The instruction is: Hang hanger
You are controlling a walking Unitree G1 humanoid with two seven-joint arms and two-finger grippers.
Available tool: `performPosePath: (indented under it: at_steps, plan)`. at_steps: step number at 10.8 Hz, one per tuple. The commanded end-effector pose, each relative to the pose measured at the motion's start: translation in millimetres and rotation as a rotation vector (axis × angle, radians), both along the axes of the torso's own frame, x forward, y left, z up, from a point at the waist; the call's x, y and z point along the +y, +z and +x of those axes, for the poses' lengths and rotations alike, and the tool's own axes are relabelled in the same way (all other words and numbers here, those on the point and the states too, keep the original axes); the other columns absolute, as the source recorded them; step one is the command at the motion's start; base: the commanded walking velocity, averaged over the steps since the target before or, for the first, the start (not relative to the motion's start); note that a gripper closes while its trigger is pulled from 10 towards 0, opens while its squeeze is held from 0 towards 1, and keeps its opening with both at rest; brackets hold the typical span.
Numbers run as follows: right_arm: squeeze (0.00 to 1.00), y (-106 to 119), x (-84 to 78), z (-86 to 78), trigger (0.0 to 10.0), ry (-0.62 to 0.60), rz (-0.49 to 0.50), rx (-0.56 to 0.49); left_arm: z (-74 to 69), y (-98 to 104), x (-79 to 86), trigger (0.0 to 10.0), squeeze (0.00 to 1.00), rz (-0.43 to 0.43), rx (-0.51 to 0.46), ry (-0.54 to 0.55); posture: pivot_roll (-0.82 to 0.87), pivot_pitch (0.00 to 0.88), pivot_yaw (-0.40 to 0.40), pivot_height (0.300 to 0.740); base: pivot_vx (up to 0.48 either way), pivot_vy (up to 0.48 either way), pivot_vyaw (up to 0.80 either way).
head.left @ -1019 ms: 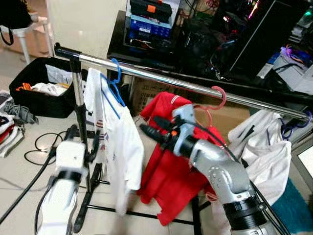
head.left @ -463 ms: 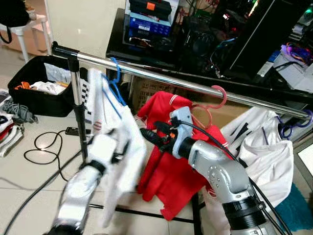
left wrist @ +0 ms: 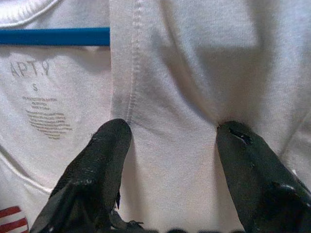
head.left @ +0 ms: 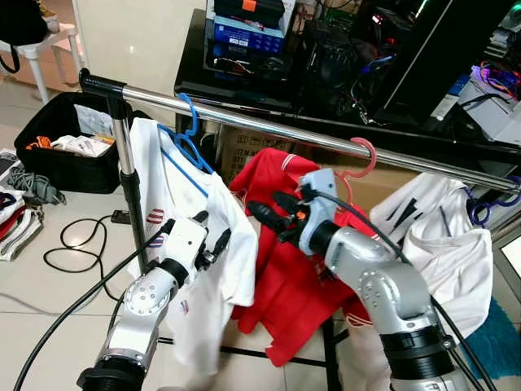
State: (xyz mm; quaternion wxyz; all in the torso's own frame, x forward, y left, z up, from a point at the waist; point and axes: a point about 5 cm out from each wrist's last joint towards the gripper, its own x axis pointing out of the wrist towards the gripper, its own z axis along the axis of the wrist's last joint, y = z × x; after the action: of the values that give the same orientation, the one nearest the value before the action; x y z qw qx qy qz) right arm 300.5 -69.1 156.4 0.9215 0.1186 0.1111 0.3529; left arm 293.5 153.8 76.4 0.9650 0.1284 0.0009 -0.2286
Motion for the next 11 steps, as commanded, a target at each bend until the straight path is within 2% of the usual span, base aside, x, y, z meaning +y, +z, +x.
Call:
performPosePath:
  at_steps: [1, 2, 3, 4, 5, 6, 7, 8, 9, 10, 11]
  plan:
    - [0.0, 2, -6.3, -0.6, 10.0, -0.012, 0.01, 0.01, 2.5, 2, -9.1, 10.0, 0.0, -0.007, -0.01, -0.036, 0.27, 0.086, -0.195, 0.74, 0.0, 0.0, 0.0]
    - [0.0, 3, -8.0, 0.9, 10.0, -0.021, 0.019, 0.016, 2.0, 1, -9.9, 10.0, 0.0, -0.006, -0.011, -0.037, 0.27, 0.086, -0.194, 0.74, 0.0, 0.0, 0.0]
    - [0.75, 5, -12.5, 4.9, 10.0, -0.039, 0.04, 0.024, 1.1, 0, -11.1, 10.0, 0.0, -0.011, -0.01, -0.039, 0.28, 0.086, -0.196, 0.74, 0.0, 0.0, 0.0]
    - [1.0, 10, -14.0, 4.1, 10.0, -0.016, 0.1, 0.048, 0.1, -1, -10.9, 10.0, 0.0, -0.012, -0.008, -0.037, 0.28, 0.086, -0.196, 0.74, 0.0, 0.0, 0.0]
    - [1.0, 12, -10.6, -1.0, 10.0, 0.043, 0.145, 0.075, -0.2, -1, -9.6, 10.0, 0.0, -0.012, -0.007, -0.033, 0.28, 0.086, -0.196, 0.74, 0.0, 0.0, 0.0]
    - [0.94, 13, -1.2, -11.8, 10.0, 0.14, 0.176, 0.103, 0.3, -1, -7.2, 10.0, 0.0, -0.01, -0.007, -0.027, 0.28, 0.087, -0.195, 0.74, 0.0, 0.0, 0.0]
    - [0.91, 12, 5.3, -17.3, 10.0, 0.184, 0.167, 0.11, 0.9, -1, -6.2, 10.0, 0.0, -0.009, -0.009, -0.025, 0.28, 0.086, -0.194, 0.74, 0.0, 0.0, 0.0]
    - [0.6, 7, 14.3, -21.6, 10.0, 0.227, 0.131, 0.117, 1.9, 0, -6.2, 10.0, 0.0, -0.008, -0.012, -0.025, 0.28, 0.085, -0.192, 0.74, 0.0, 0.0, 0.0]
    - [0.0, 1, 21.4, -19.3, 10.0, 0.211, 0.078, 0.121, 2.5, 2, -9.2, 10.0, 0.0, -0.01, -0.023, -0.032, 0.28, 0.085, -0.19, 0.74, 0.0, 0.0, 0.0]
    - [0.0, -2, 24.4, -12.6, 10.0, 0.143, 0.027, 0.111, 2.0, 4, -12.4, 10.0, 0.0, -0.017, -0.033, -0.041, 0.29, 0.086, -0.189, 0.74, 0.0, 0.0, 0.0]
    - [0.0, -2, 22.9, -7.9, 10.0, 0.1, 0.017, 0.108, 1.3, 5, -13.0, 10.0, 0.0, -0.022, -0.036, -0.044, 0.29, 0.088, -0.19, 0.74, 0.0, 0.0, 0.0]
